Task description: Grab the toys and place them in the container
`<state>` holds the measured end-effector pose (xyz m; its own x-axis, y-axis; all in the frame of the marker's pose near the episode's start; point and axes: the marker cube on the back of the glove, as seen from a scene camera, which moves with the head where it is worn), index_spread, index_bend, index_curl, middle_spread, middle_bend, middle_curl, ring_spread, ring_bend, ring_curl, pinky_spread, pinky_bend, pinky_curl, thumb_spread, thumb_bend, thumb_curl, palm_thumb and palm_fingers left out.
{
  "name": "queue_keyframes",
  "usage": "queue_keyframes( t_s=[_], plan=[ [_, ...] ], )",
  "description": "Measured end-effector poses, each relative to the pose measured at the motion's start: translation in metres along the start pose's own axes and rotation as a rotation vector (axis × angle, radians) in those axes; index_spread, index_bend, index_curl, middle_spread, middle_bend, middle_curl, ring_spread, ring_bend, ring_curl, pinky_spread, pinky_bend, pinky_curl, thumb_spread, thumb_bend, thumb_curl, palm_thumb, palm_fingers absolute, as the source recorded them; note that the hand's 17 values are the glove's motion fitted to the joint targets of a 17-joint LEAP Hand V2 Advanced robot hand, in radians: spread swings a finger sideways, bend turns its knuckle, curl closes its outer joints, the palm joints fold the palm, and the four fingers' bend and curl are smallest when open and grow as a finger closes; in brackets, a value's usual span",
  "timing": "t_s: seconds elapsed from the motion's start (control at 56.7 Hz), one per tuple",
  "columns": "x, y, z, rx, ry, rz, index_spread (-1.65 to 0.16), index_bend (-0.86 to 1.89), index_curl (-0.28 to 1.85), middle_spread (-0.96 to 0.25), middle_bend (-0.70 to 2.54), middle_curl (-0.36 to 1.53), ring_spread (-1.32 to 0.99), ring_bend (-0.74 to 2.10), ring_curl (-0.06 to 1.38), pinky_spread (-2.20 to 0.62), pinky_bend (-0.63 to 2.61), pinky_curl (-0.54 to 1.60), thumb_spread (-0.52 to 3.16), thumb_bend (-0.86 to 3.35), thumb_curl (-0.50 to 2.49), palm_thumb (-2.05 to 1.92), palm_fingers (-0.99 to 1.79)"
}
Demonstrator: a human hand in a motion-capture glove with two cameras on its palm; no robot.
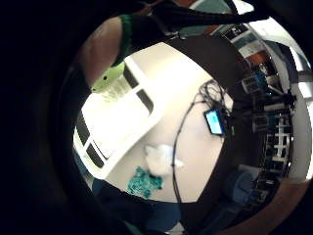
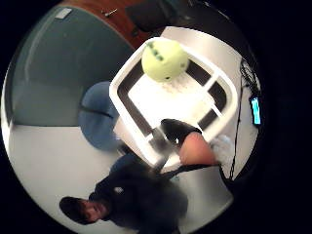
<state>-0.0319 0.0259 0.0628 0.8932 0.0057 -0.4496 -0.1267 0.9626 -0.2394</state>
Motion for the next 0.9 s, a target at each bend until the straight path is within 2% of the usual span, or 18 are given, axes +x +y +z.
queue_keyframes(
  t_s=[0.053, 0.194, 0.318, 0.459, 0.618, 0.723, 0.759, 0.776, 0.794, 0.829, 0.9],
  plan=[
    [0.011, 0.019, -0.001, 0.008, 0.031, -0.011, -0.3, 0.09, 0.41, -0.02, 0.13, 0.4, -0.02, 0.17, 0.35, 0.04, 0.9, 0.38, 1.11, -0.02, 0.51, 0.22, -0.25],
    [0.07, 0.058, -0.003, 0.008, 0.016, 0.093, -0.28, 0.1, 0.36, -0.02, 0.15, 0.37, 0.0, 0.17, 0.34, 0.05, 0.86, 0.36, 1.17, -0.02, 0.46, 0.2, -0.2],
    [0.099, 0.088, 0.013, -0.037, 0.0, 0.09, -0.28, 0.11, 0.32, -0.02, 0.15, 0.35, 0.0, 0.18, 0.33, 0.06, 0.84, 0.35, 1.19, -0.02, 0.42, 0.2, -0.17],
    [0.115, 0.106, 0.06, -0.172, -0.027, 0.074, -0.28, 0.11, 0.29, -0.02, 0.13, 0.32, 0.0, 0.21, 0.33, 0.06, 0.87, 0.36, 1.2, -0.02, 0.39, 0.2, -0.13],
    [0.136, 0.106, 0.129, -0.345, 0.086, 0.089, -0.31, 0.13, 0.27, -0.04, 0.12, 0.28, 0.01, 0.31, 0.36, 0.04, 1.02, 0.39, 1.21, -0.01, 0.38, 0.22, -0.02],
    [0.119, 0.115, 0.173, -0.288, 0.205, 0.039, -0.33, 0.17, 0.27, -0.05, 0.14, 0.26, -0.01, 0.51, 0.4, -0.01, 1.09, 0.39, 1.23, 0.04, 0.39, 0.34, 0.19],
    [0.121, 0.113, 0.176, -0.25, 0.211, 0.036, -0.33, 0.15, 0.26, -0.06, 0.14, 0.25, -0.07, 0.67, 0.42, -0.1, 1.13, 0.39, 1.26, 0.09, 0.41, 0.43, 0.44],
    [0.123, 0.112, 0.177, -0.234, 0.206, 0.034, -0.33, 0.14, 0.26, -0.07, 0.13, 0.24, -0.09, 0.69, 0.41, -0.12, 1.14, 0.38, 1.26, 0.09, 0.41, 0.44, 0.44],
    [0.125, 0.11, 0.178, -0.222, 0.198, 0.031, -0.33, 0.14, 0.26, -0.08, 0.19, 0.26, -0.13, 0.76, 0.43, -0.18, 1.17, 0.39, 1.28, 0.12, 0.42, 0.49, 0.62],
    [0.129, 0.107, 0.179, -0.208, 0.176, 0.021, -0.32, 0.12, 0.24, -0.1, 0.27, 0.28, -0.17, 0.81, 0.44, -0.25, 1.15, 0.37, 1.29, 0.15, 0.44, 0.55, 0.8],
    [0.133, 0.102, 0.184, -0.185, 0.116, 0.014, -0.31, 0.15, 0.26, -0.13, 0.35, 0.32, -0.24, 0.85, 0.47, -0.32, 1.13, 0.38, 1.23, 0.18, 0.48, 0.64, 0.87]
  ],
)
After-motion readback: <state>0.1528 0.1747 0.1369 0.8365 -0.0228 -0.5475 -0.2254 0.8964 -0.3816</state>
